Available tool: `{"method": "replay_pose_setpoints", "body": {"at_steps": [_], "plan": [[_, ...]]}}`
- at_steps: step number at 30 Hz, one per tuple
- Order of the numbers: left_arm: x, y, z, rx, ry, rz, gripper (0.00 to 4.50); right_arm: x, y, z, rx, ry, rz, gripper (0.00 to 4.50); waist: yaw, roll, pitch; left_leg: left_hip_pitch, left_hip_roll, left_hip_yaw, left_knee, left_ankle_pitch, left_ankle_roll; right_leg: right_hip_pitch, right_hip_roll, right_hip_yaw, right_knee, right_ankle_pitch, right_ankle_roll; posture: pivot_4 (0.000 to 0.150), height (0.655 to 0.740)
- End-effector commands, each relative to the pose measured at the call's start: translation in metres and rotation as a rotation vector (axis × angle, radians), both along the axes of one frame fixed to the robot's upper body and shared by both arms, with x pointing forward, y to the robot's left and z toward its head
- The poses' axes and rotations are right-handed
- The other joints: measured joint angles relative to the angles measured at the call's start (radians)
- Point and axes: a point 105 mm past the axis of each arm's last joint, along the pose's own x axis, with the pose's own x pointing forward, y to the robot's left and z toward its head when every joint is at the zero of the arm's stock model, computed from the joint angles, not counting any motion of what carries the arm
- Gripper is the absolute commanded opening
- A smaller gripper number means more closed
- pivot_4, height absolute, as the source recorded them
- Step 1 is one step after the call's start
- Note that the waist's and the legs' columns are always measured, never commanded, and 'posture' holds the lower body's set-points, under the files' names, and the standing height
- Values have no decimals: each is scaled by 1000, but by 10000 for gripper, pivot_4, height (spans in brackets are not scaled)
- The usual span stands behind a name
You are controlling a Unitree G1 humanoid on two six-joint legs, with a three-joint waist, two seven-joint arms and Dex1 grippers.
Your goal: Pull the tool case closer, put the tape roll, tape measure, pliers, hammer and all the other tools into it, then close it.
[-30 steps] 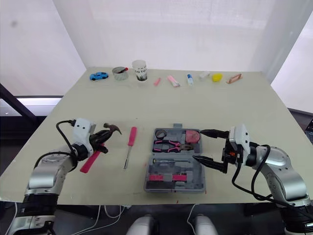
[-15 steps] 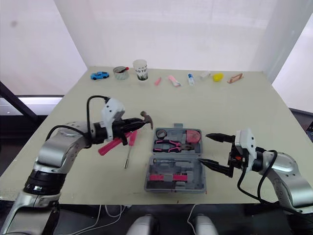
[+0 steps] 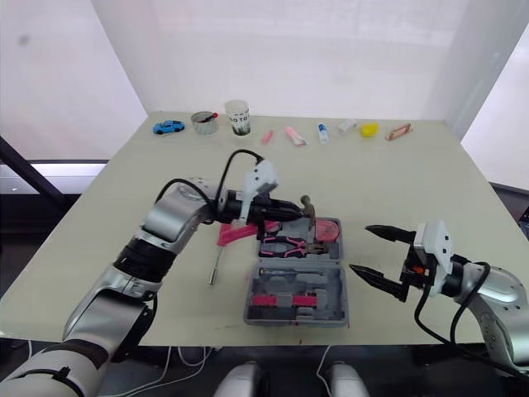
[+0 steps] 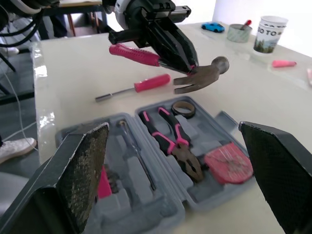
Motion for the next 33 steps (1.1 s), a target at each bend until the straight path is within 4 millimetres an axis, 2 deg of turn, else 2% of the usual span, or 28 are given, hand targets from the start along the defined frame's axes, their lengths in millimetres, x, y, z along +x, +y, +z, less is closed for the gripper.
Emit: {"method": "replay_pose_setpoints", "body": {"at_steps": [1, 9, 17, 19, 22, 27, 33], "plan": [[-14, -12, -1, 48, 14, -108, 1105, -5, -10, 7, -33, -36, -6, 45000, -2, 0, 0, 0, 0, -1, 0, 0, 0, 0, 1, 0, 0, 0, 0, 1500, 7400], [-36, -27, -23, 116, 62, -203, 1105, -13, -21, 6, 3, -15, 25, 45000, -3, 1, 1, -3, 0, -5, 1, 0, 0, 0, 4, 1, 1, 0, 0, 1500, 7400], [-42, -32, -38, 168, 63, -214, 1105, -20, -40, -7, -18, 49, 67, 45000, -1, 2, 1, -5, -1, -7, 3, 0, 0, -1, 5, 2, 1, 0, 0, 1500, 7400], [-45, -35, -41, 177, 88, -223, 1105, -20, -42, -10, -24, 59, 70, 45000, 0, 3, 1, -5, -1, -7, 3, 0, 0, -1, 5, 2, 1, 0, 0, 1500, 7400], [-45, -42, -57, 275, 90, -216, 1105, -17, -41, -12, -12, 48, 71, 45000, 1, 3, 1, -5, -1, -8, 3, 0, 0, -1, 5, 2, 1, 0, 0, 1500, 7400], [-55, -59, -67, 297, 131, -234, 1105, -18, -39, -13, -13, 45, 77, 45000, 4, 3, 1, -6, -1, -8, 3, 0, 0, -1, 5, 2, 1, 0, 0, 1500, 7400], [-53, -72, -78, 323, 150, -230, 1105, -19, -44, -14, -28, 47, 66, 45000, 7, 4, 1, -6, -1, -8, 4, 0, 0, -1, 5, 2, 2, 0, 0, 1500, 7400]]}}
